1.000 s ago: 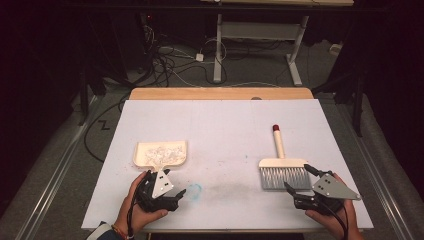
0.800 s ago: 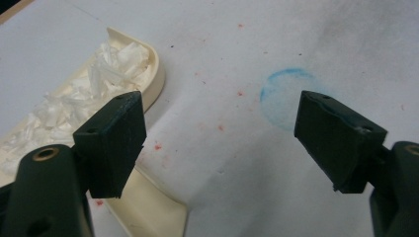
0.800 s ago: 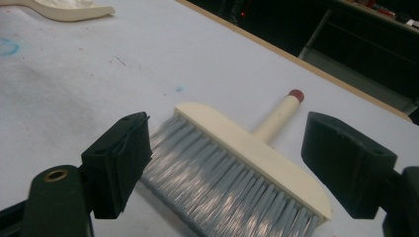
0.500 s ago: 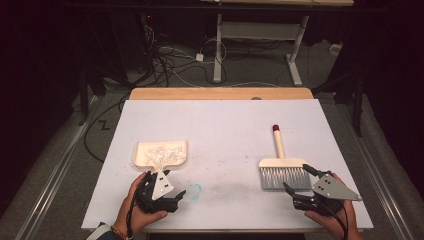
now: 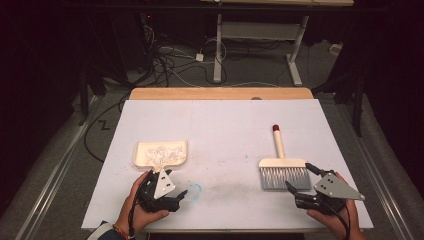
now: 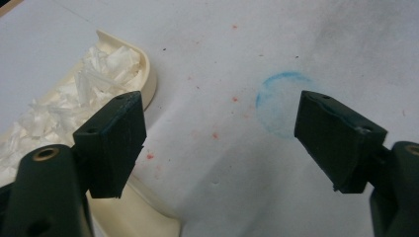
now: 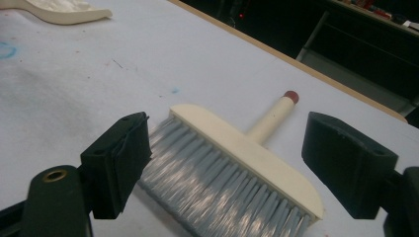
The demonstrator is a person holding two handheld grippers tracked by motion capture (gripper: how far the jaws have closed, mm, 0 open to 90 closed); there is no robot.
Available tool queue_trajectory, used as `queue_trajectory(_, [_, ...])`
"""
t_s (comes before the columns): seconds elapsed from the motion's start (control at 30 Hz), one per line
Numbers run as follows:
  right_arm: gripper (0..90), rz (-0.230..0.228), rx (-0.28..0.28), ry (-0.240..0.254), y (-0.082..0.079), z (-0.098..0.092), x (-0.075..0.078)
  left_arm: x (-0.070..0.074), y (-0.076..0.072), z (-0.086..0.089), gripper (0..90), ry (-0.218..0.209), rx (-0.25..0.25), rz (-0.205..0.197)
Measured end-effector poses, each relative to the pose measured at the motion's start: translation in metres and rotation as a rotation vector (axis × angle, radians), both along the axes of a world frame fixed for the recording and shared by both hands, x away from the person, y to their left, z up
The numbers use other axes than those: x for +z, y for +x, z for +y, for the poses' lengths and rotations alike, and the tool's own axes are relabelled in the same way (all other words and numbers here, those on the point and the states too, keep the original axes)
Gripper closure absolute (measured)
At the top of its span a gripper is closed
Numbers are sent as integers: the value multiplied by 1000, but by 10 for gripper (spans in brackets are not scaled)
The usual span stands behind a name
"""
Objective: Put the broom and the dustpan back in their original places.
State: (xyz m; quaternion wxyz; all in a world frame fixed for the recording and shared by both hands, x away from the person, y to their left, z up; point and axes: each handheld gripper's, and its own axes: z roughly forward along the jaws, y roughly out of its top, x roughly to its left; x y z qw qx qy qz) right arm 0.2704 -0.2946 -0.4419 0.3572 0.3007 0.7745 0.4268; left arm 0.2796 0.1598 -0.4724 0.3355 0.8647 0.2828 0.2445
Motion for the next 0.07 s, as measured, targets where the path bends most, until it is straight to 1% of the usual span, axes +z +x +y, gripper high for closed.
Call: queue_trajectory(0.07, [195,1,-2,6,1,-2,1,0,1,-1,198,-4,2,1])
